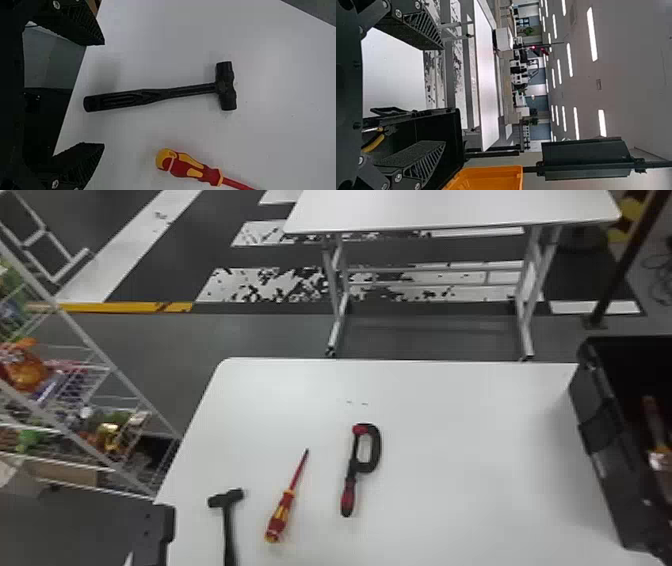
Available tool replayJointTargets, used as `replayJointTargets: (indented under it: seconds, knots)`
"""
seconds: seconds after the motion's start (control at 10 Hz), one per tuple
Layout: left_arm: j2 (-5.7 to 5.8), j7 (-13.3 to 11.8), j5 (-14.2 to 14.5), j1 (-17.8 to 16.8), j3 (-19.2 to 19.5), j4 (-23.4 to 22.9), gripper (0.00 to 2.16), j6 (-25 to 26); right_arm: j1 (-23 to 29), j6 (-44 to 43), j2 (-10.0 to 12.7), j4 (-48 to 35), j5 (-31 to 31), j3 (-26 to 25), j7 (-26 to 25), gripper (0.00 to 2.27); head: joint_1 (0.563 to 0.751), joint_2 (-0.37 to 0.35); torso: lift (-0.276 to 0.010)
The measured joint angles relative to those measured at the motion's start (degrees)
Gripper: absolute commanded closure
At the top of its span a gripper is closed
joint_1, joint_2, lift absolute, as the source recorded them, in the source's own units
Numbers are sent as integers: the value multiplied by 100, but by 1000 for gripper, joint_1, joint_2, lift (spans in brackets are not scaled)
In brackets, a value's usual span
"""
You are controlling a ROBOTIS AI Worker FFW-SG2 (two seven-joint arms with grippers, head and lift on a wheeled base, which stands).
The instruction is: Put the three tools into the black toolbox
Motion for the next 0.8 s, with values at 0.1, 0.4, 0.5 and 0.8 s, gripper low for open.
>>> replayJointTargets:
  seconds: [0.1,0.4,0.5,0.8]
  knots:
    - [0,53,-45,-96,13,72,90,61,-18,4,-24,15,-18,3,1,164,695,237,-51]
    - [6,6,-183,-456,-24,509,93,157,-35,-1,-59,19,-52,4,1,164,695,242,-51]
    - [10,2,-240,-567,-83,646,103,145,-36,1,-61,19,-54,4,1,164,695,237,-51]
    - [20,53,-330,-869,-253,894,107,247,-36,0,-91,22,-81,-7,0,164,695,215,-51]
